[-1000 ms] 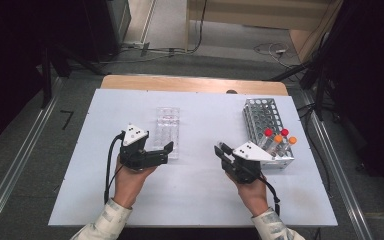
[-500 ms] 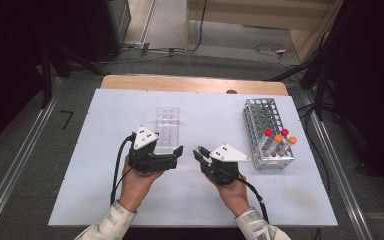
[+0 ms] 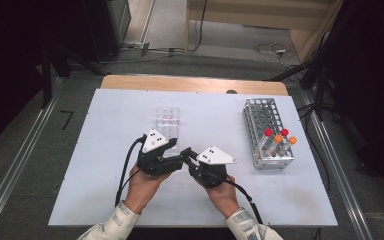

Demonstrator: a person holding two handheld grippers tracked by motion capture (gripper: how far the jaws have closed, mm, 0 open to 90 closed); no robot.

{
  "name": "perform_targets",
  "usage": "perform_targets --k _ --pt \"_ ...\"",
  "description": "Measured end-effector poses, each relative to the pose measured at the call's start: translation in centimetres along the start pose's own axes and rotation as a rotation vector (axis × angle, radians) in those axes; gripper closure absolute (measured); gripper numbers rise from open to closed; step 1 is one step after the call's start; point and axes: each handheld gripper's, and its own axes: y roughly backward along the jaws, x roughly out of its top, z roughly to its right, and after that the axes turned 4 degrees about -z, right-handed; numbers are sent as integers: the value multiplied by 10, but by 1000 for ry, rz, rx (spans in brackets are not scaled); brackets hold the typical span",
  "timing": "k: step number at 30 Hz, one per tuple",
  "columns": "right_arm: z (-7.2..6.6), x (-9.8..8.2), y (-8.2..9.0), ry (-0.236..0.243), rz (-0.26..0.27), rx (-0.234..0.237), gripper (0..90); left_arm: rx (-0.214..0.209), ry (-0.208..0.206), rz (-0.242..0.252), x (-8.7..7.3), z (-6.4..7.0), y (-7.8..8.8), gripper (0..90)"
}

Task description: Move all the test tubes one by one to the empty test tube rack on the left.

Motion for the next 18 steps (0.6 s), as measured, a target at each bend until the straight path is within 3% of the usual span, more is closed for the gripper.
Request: perform_targets --k 8,18 --pt "-5 2 -1 7 9 -3 734 -10 -11 -27 -1 1 -2 667" --pt "-5 3 0 2 12 -6 734 -17 -17 -39 -1 2 -4 756"
